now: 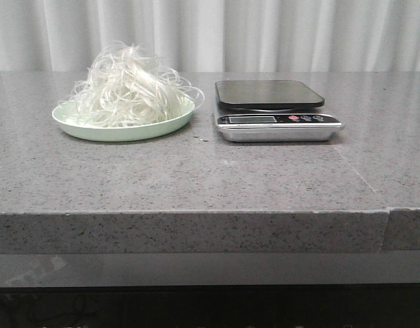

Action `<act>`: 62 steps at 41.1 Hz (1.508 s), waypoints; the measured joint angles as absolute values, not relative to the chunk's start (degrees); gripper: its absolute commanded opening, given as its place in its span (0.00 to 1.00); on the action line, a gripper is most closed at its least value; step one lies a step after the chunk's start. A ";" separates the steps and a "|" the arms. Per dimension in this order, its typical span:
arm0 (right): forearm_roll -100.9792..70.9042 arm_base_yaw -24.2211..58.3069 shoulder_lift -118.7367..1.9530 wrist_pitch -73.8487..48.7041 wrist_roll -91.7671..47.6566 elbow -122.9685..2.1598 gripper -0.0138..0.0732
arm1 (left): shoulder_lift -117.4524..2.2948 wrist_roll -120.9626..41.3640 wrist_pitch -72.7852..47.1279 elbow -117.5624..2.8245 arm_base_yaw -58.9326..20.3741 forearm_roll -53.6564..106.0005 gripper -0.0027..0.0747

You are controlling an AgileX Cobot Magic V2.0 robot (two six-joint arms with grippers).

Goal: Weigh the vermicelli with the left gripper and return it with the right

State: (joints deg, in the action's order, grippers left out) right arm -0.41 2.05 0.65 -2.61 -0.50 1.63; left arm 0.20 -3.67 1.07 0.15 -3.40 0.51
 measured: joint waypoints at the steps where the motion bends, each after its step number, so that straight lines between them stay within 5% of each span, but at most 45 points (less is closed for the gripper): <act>1: -0.41 2.05 0.65 -2.61 -0.50 1.63 0.34 | 0.20 -3.67 1.07 0.15 -3.40 0.51 0.22; 49: -0.41 2.05 0.65 -1.18 -0.50 0.46 0.34 | 0.20 -3.54 5.75 -0.63 -3.40 1.06 0.22; 62: -0.41 2.05 -0.11 -10.82 -0.50 -16.54 0.34 | -0.60 -3.20 3.05 -18.40 -3.40 1.63 0.22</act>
